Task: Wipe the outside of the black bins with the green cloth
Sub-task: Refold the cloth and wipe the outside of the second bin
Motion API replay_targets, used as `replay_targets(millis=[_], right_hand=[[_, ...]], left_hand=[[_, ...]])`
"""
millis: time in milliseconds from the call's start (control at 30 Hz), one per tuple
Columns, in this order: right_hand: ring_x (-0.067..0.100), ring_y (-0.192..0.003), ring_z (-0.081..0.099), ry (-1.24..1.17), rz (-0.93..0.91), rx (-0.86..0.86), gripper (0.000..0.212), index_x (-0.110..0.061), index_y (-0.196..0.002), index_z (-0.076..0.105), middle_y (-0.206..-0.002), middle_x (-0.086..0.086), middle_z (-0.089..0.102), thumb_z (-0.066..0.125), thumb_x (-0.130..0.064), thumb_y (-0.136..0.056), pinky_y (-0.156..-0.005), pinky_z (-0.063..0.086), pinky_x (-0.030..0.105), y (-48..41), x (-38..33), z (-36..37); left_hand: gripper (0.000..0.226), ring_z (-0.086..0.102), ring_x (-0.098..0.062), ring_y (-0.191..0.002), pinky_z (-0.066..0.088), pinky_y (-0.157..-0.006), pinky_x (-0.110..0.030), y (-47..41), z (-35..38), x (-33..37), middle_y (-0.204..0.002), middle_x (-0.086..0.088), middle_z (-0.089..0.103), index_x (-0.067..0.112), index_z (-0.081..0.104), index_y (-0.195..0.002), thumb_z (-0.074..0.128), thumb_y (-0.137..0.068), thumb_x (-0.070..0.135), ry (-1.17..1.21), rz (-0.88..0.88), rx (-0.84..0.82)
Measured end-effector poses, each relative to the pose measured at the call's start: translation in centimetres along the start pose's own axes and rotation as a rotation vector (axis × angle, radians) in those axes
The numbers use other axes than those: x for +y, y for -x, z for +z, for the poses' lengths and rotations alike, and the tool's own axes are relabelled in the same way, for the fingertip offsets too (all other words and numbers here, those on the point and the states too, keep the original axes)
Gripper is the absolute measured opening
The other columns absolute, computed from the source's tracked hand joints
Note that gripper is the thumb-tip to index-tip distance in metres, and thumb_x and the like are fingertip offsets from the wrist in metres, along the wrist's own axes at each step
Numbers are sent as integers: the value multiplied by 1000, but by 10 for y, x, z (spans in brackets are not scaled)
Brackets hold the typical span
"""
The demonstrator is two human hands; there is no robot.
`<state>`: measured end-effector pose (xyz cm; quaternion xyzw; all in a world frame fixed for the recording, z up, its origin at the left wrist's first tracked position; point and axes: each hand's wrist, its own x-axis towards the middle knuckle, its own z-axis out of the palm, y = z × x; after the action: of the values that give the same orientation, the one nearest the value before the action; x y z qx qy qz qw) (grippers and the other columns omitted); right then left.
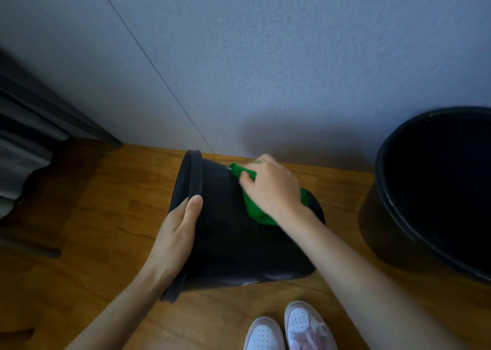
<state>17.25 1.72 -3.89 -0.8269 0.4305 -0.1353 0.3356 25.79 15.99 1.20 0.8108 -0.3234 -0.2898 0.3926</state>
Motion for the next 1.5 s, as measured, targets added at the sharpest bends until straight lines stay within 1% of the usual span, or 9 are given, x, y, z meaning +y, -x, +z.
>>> replay_targets(millis=[267, 333, 433, 533, 667, 867, 1033, 1200, 1500], right_hand=[[33, -109, 56, 140, 344, -107, 30, -28, -111, 66, -124, 6, 58, 44, -37, -94, -80, 42, 33, -5, 76, -5], [33, -111, 55, 136, 311, -89, 30, -29, -113, 65, -125, 5, 56, 44, -36, -94, -83, 42, 34, -1, 67, -7], [30, -108, 56, 52, 141, 9, 30, -30, -113, 65, -120, 2, 55, 46, -35, -91, -80, 43, 32, 9, 31, -10], [25, -102, 54, -56, -43, 110, 34, -28, -123, 60, -120, -2, 52, 46, -34, -92, -71, 34, 26, 28, -13, -8], [26, -105, 51, -91, -166, 222, 40, -26, -129, 54, -125, -1, 48, 53, -31, -89, -69, 41, 30, 47, -23, 1], [30, -108, 51, 91, 94, 125, 41, -38, -127, 53, -129, -2, 47, 52, -29, -87, -77, 45, 34, 37, 62, 6], [30, -107, 52, 67, 299, 62, 38, -24, -130, 53, -126, 4, 46, 48, -24, -92, -80, 39, 31, 47, 129, 7], [27, -108, 54, 78, 420, 7, 35, -17, -129, 52, -125, 6, 48, 41, -23, -96, -85, 42, 34, 54, 149, 13], [11, -109, 50, -230, 228, 249, 36, -12, -132, 49, -125, 0, 48, 39, -16, -98, -84, 35, 17, 82, 125, 1]], left_hand=[[40, 59, 3, -73, 43, -66, -15, 1, 2, 5, -85, 2, 63, 18, 59, -86, 28, -94, 41, 6, 10, -27], [42, 60, 1, -76, 43, -65, -11, 2, 3, 6, -86, 0, 64, 17, 60, -87, 28, -93, 43, -5, 21, -29], [47, 62, -15, -87, 45, -74, -26, -1, 3, 6, -94, -9, 66, 9, 62, -94, 29, -93, 43, -44, 32, -13], [45, 60, -18, -79, 44, -69, -24, -6, 6, 11, -88, -12, 64, 4, 60, -92, 30, -97, 38, -57, 36, -14], [45, 59, -32, -83, 43, -69, -30, -8, 10, 13, -90, -20, 61, 3, 58, -94, 30, -97, 38, -48, 17, -42], [39, 62, -10, -89, 42, -72, -24, -12, 10, 15, -95, 2, 66, 24, 62, -96, 28, -97, 41, 13, -33, -40], [38, 63, 1, -83, 42, -72, -22, -13, 14, 19, -93, 5, 68, 28, 63, -93, 28, -97, 42, -14, -2, -72], [40, 62, -9, -88, 45, -76, -27, -14, 7, 17, -94, 1, 67, 23, 63, -96, 28, -97, 42, -29, 12, -70], [20, 62, -13, -92, 48, -72, -22, -19, -6, 19, -99, 1, 65, 16, 56, -111, 52, -92, 18, -124, 93, -68]])
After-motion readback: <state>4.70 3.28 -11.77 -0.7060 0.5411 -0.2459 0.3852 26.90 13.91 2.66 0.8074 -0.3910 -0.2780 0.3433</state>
